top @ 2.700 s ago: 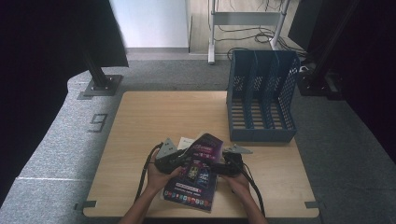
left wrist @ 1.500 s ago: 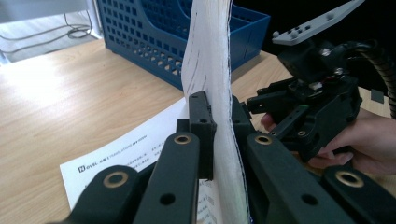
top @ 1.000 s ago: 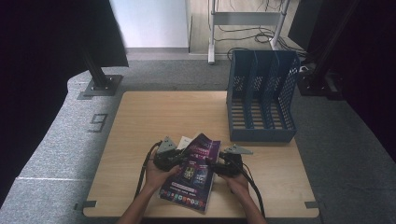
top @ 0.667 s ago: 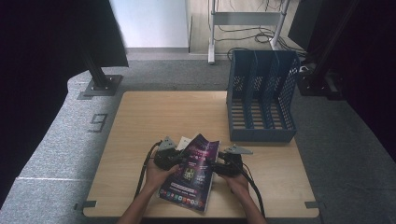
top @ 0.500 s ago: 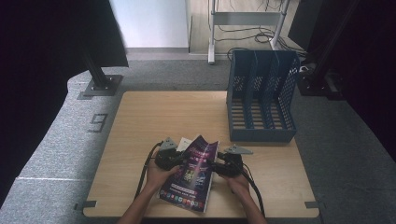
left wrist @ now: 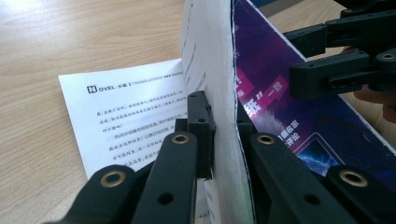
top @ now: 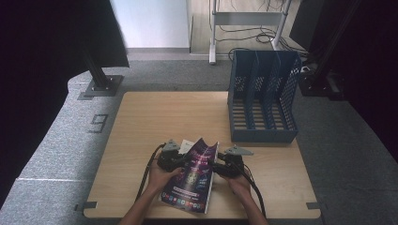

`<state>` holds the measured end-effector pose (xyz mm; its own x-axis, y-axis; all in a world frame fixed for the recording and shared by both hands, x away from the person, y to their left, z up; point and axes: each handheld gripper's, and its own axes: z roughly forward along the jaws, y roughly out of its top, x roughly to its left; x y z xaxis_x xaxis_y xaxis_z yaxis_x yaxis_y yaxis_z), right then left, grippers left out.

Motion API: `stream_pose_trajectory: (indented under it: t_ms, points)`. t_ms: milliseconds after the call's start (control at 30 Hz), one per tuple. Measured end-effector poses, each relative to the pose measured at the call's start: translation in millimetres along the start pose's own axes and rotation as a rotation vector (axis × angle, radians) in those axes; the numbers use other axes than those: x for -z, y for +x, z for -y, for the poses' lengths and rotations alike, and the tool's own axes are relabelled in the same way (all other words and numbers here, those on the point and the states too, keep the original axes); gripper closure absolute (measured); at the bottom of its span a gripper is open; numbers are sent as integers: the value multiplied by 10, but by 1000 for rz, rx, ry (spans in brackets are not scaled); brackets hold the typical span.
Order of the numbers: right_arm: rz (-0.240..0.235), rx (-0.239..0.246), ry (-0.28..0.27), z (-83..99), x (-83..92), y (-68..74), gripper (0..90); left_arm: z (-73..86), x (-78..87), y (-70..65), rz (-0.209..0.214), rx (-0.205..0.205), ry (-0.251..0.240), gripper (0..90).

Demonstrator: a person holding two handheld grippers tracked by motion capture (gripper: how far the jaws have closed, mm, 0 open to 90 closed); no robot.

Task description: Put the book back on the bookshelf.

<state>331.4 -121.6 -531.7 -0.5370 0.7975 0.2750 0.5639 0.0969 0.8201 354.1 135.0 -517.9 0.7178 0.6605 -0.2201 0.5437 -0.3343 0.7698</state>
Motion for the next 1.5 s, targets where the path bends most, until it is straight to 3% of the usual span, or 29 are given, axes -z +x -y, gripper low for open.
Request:
stream_pose_trajectory:
  t_ms: [1133, 1367, 1500]
  points:
    - [59, 4, 94, -93, -306, -105, 431, 34, -29, 37, -10, 13, 8, 844]
    - [30, -4, 107, -119, -346, -195, 469, 38, -30, 52, -10, 17, 9, 843]
    - [40, 1, 114, -108, -365, -227, 554, 41, -29, 65, -11, 20, 12, 838]
